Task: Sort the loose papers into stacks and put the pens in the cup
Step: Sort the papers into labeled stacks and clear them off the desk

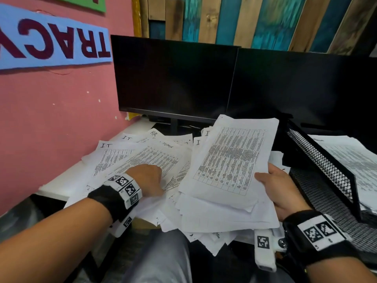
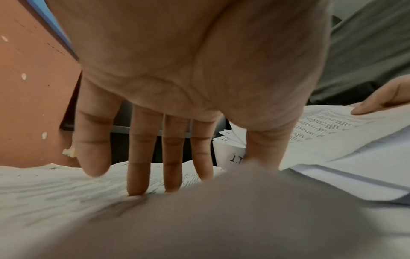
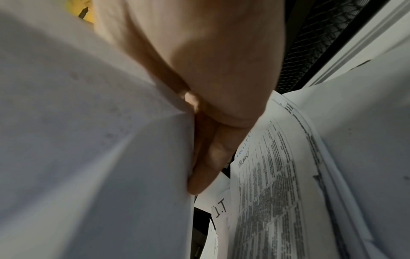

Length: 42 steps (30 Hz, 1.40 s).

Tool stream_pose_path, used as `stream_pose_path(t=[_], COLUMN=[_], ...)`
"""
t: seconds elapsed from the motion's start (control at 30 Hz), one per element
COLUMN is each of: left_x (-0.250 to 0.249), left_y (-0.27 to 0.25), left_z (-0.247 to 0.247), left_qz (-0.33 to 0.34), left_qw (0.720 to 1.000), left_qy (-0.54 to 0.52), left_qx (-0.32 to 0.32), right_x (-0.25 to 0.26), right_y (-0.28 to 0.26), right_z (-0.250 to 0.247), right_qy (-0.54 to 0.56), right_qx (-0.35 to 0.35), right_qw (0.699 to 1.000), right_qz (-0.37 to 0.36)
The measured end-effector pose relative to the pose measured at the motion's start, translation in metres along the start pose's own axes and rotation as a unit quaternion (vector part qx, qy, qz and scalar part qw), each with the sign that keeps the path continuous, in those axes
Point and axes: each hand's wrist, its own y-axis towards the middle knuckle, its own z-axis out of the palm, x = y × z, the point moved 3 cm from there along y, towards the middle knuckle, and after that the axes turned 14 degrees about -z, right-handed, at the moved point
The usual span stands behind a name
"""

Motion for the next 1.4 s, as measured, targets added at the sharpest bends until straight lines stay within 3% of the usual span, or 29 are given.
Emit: stream_pose_path(t=[0.13,0.23,0.3,0.4,0.47,0.6,0.77,0.93,1.07,1.13,1.23,1.3,1.33,1.4], left_x=[0.003,0.012,0.018,0.009,-0.014,-0.070,-0.118,-0.123,-0.095,-0.072,-0.043,-0.041,-0.042,-0.041], left_y=[0.006,0.007,0.006,-0.011,-0.033,-0.067,-0.068,-0.069,-0.064,-0.051,-0.035,-0.030,-0.028,-0.027], left_z=[-0.002,-0.019,-0.041,-0.069,-0.074,-0.050,-0.007,0.007,-0.008,-0.018,-0.028,-0.032,-0.035,-0.042], left_qz=[0.001,-0.005,-0.001,0.053,0.115,0.213,0.275,0.344,0.320,0.234,0.090,0.115,0.145,0.160], left_qw=[1.000,0.995,0.979,0.931,0.913,0.921,0.924,0.909,0.896,0.875,0.797,0.740,0.725,0.722], left_qy=[0.009,-0.066,-0.154,-0.300,-0.352,-0.317,-0.264,-0.232,-0.308,-0.424,-0.597,-0.660,-0.670,-0.673], left_qx=[-0.018,-0.073,-0.131,-0.200,-0.171,-0.076,-0.036,0.038,0.027,-0.003,0.003,0.059,0.065,0.000], right_x=[-0.002,-0.002,-0.003,-0.005,-0.004,-0.001,0.007,0.011,0.014,0.020,0.028,0.035,0.037,0.041], right_y=[0.001,0.000,0.001,0.001,-0.001,-0.004,-0.007,-0.006,-0.007,-0.007,-0.006,-0.007,-0.007,-0.005], right_z=[-0.002,-0.002,-0.002,0.004,0.013,0.033,0.047,0.039,0.029,0.026,0.027,0.032,0.034,0.039], right_qy=[-0.003,-0.007,-0.013,-0.008,0.004,0.043,0.072,-0.077,-0.114,-0.099,-0.052,-0.037,-0.047,-0.106], right_qx=[-0.005,-0.005,-0.005,0.003,0.008,0.007,0.034,0.051,0.038,0.038,0.066,0.079,0.075,0.049], right_qw=[1.000,1.000,1.000,1.000,1.000,0.999,0.996,0.992,0.989,0.991,0.991,0.990,0.989,0.983], right_qz=[-0.002,-0.003,-0.004,0.002,0.006,-0.003,-0.030,-0.087,-0.084,-0.084,-0.103,-0.109,-0.116,-0.144])
